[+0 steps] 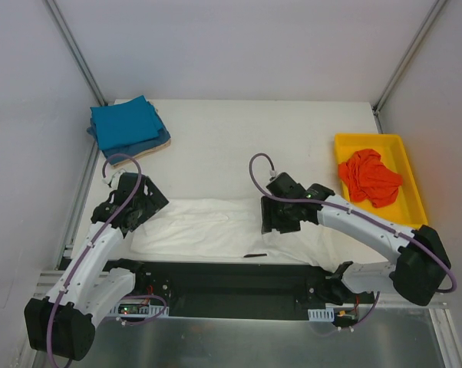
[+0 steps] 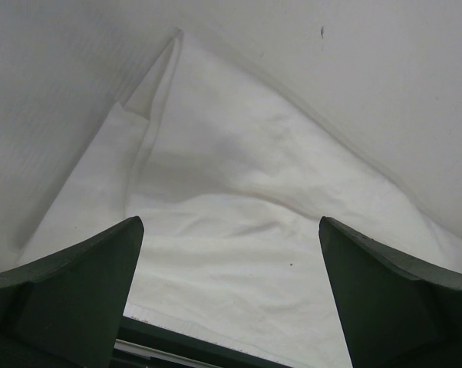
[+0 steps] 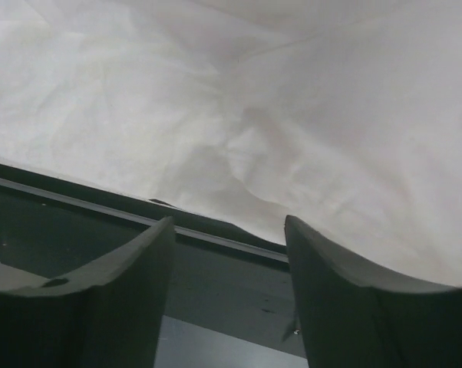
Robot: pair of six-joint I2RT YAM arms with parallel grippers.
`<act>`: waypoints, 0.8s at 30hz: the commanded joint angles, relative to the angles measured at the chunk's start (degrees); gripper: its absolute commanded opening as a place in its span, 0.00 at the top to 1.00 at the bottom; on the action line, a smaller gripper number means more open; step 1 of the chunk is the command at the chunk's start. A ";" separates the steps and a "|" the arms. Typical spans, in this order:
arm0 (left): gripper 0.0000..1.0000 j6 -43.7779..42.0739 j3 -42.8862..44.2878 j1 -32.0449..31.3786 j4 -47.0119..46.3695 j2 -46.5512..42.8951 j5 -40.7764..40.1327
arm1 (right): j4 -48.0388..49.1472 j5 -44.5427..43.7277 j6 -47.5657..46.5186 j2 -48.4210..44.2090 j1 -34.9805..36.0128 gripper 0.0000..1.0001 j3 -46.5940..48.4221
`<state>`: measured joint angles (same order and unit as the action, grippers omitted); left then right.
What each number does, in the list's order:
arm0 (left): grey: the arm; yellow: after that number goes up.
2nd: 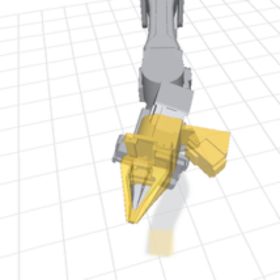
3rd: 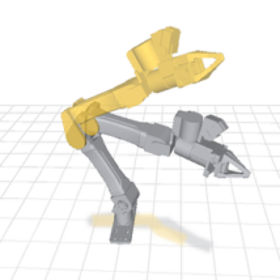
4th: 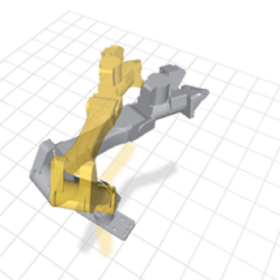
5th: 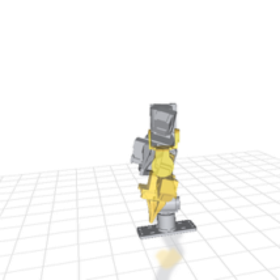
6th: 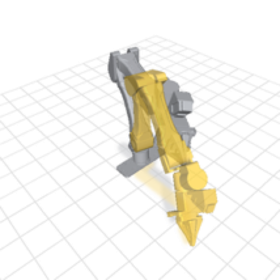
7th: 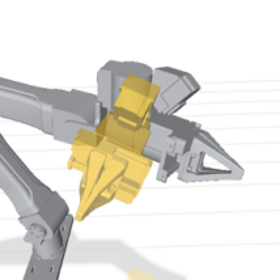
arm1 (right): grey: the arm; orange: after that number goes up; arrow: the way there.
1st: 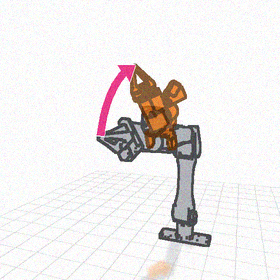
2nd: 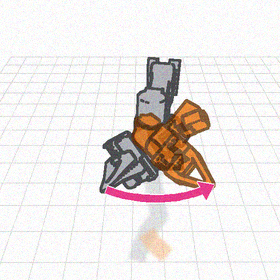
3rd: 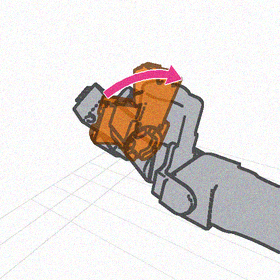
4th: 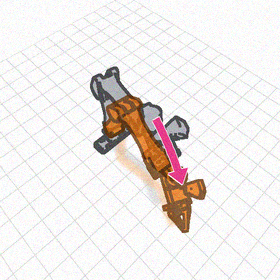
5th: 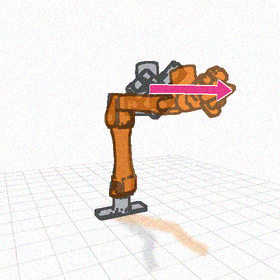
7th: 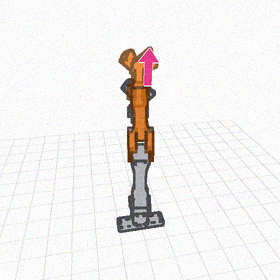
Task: Fold and stack the t-shirts
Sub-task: Fold the other side of the tshirt into a rectangle, then rotate the tshirt 90 degrees
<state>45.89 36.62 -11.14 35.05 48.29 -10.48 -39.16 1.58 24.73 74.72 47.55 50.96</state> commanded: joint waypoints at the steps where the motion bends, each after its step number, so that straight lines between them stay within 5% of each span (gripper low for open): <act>1: 0.01 -0.10 0.20 0.50 0.55 -1.01 1.77 | -7.32 -9.48 -2.67 -4.49 -0.26 0.21 5.02; 3: 0.01 -0.36 0.99 0.50 -0.15 -0.66 3.00 | -8.65 -11.86 -2.24 -5.02 -1.23 0.03 5.38; 14: 0.01 -3.78 4.77 -3.89 -12.46 14.01 20.32 | 2.05 0.76 3.83 -9.68 -10.98 0.04 -8.76; 24: 0.01 -6.16 2.14 -3.63 -12.28 20.96 13.21 | 10.59 4.83 2.52 -3.18 -21.70 0.04 -18.35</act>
<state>41.87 39.79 -15.03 23.46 69.12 6.28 -33.89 5.10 28.03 68.53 28.49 33.56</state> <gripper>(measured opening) 0.993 0.965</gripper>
